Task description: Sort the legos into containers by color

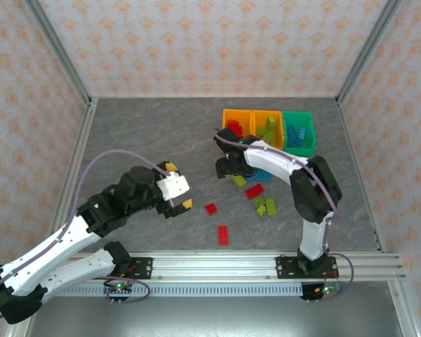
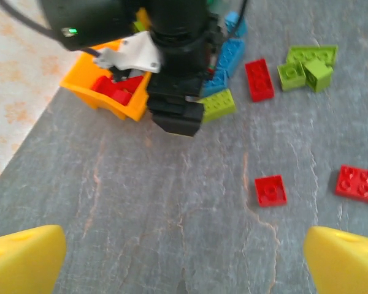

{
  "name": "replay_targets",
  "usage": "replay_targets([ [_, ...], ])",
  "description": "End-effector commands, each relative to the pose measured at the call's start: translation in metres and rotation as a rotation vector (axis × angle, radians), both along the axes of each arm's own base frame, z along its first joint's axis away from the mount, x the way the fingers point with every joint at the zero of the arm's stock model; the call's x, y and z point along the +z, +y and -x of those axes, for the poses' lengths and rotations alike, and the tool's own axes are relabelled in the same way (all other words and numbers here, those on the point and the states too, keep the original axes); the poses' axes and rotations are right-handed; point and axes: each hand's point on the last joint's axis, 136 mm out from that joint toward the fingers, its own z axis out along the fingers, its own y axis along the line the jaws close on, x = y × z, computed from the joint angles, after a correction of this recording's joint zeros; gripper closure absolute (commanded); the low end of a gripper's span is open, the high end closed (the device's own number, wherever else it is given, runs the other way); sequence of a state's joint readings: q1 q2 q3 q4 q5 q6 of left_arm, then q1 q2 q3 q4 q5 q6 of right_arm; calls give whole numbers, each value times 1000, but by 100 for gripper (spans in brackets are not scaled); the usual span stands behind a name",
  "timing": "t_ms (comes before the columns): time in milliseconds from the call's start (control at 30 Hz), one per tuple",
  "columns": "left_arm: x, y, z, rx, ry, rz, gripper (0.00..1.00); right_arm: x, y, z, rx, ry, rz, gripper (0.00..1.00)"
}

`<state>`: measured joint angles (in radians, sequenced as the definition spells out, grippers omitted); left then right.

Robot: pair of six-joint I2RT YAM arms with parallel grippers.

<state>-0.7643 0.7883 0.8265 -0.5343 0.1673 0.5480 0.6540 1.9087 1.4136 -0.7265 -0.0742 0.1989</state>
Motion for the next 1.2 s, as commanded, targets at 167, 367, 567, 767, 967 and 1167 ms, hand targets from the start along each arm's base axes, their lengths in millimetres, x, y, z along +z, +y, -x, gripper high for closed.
replay_targets([
  [167,-5,-5,-2,-66,-59,-11,0,-24,-1,-5,68,50,101,21],
  [367,-8,-8,-4,-72,-38,19,0,-46,-8,15,53,127,105,31],
  [567,-10,-10,-4,-85,-16,27,0,-49,-12,35,30,162,62,52],
  [767,-8,-18,0,-122,10,100,0,-7,-9,26,-29,21,-50,73],
  [967,-10,-15,-7,-98,32,109,0,68,-20,-8,-150,-242,-183,81],
  [1167,-16,-17,-8,-101,51,100,0,123,-96,-70,-392,-497,-171,82],
])
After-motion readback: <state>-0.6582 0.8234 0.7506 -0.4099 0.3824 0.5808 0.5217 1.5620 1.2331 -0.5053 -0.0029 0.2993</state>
